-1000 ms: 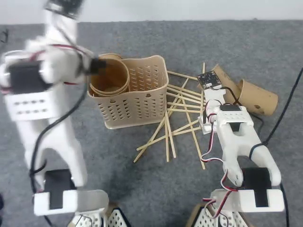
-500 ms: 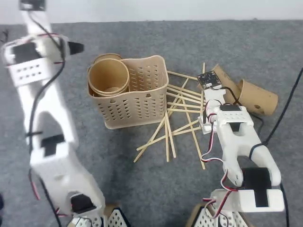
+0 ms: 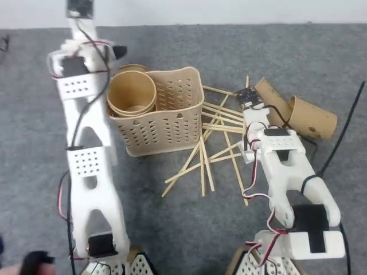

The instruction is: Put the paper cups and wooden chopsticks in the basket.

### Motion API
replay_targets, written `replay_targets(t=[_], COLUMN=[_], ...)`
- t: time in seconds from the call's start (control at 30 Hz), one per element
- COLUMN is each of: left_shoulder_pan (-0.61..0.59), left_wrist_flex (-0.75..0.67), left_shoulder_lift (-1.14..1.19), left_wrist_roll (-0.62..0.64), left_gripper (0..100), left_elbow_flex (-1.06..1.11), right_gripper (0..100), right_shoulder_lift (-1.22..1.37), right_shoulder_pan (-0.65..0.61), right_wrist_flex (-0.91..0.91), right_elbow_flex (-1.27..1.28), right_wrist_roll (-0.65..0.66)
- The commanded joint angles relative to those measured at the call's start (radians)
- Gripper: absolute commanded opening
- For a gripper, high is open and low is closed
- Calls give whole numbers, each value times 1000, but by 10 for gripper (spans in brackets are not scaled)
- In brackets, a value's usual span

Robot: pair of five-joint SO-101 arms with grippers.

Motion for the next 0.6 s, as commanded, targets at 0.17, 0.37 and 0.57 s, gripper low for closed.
replay_targets(t=[0.17,0.37,0.57], left_shoulder_pan=[12,-133,-315], left_wrist_flex=[-3,138,336], left_shoulder_lift=[121,124,48], left_wrist_roll=[-140,-311,-440], left_gripper=[352,352,352], left_elbow_flex=[-79,-101,-101], right_gripper=[55,55,55], right_shoulder_lift=[-15,-15,-15], right_shoulder_pan=[-27,-27,-27], right_wrist_flex=[-13,-13,-12], right_elbow_flex=[3,3,3], right_wrist_roll=[28,29,29])
